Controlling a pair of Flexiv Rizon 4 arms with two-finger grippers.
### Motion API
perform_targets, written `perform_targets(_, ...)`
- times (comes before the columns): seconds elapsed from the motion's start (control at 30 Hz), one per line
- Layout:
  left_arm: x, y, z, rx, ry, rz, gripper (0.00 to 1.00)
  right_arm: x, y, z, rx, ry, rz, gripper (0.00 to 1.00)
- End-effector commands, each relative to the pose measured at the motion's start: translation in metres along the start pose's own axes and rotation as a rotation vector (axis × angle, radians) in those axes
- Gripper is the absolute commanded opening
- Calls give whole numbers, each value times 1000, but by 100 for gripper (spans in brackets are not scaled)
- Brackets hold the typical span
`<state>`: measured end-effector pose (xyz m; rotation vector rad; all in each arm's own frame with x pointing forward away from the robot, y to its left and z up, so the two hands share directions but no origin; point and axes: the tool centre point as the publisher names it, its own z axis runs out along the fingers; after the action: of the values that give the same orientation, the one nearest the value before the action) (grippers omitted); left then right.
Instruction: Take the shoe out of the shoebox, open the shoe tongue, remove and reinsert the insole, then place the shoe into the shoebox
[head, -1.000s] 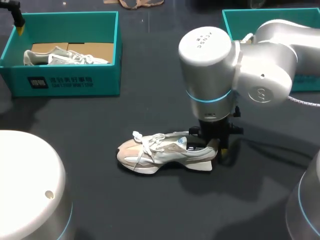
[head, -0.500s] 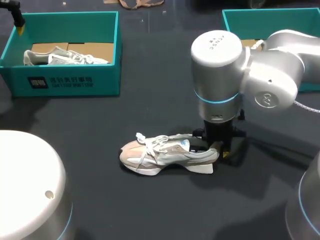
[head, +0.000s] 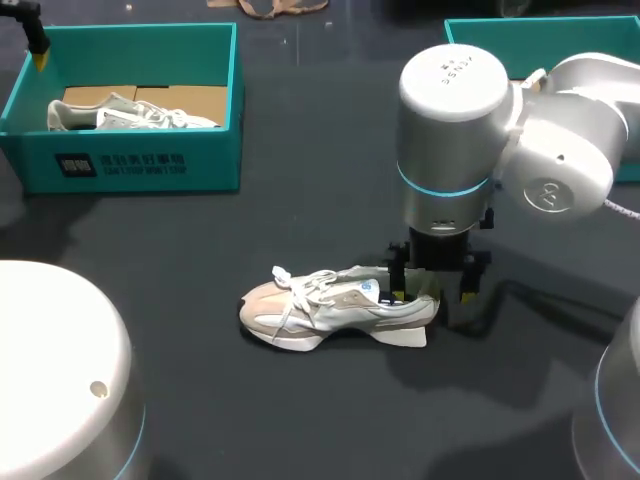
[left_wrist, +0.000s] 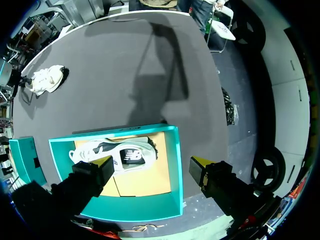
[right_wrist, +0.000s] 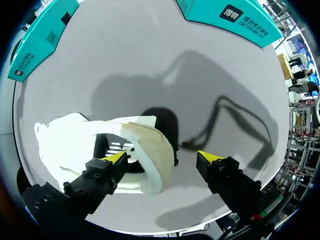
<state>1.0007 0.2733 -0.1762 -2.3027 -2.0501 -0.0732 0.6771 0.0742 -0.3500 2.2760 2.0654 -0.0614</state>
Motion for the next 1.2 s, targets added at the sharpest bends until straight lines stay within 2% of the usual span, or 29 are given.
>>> perform_targets(0.03, 0, 0, 0, -1, 1, 1, 100, -12, -5, -50, -26, 85, -40, 100)
perform_targets(0.17, 0, 0, 0, -1, 1, 1, 100, -13, -7, -95, -154, 246, -185, 100)
perform_targets(0.23, 0, 0, 0, -1, 1, 1, 100, -13, -10, -116, -280, 445, -362, 100)
perform_targets(0.27, 0, 0, 0, -1, 1, 1, 100, -13, -11, -124, -266, 479, -437, 100)
perform_targets(0.63, 0, 0, 0, -1, 1, 1, 100, -13, -11, -124, -266, 479, -437, 100)
perform_targets(0.7, 0, 0, 0, -1, 1, 1, 100, -15, -17, -120, -367, 504, -516, 100)
perform_targets(0.8, 0, 0, 0, -1, 1, 1, 100, -26, -21, -121, -533, 630, -722, 100)
perform_targets(0.93, 0, 0, 0, -1, 1, 1, 100, -42, -16, -117, -673, 748, -915, 100)
perform_targets(1.03, 0, 0, 0, -1, 1, 1, 100, -51, -22, -113, -861, 864, -1198, 100)
perform_targets(1.2, 0, 0, 0, -1, 1, 1, 100, -51, -22, -113, -861, 864, -1198, 100)
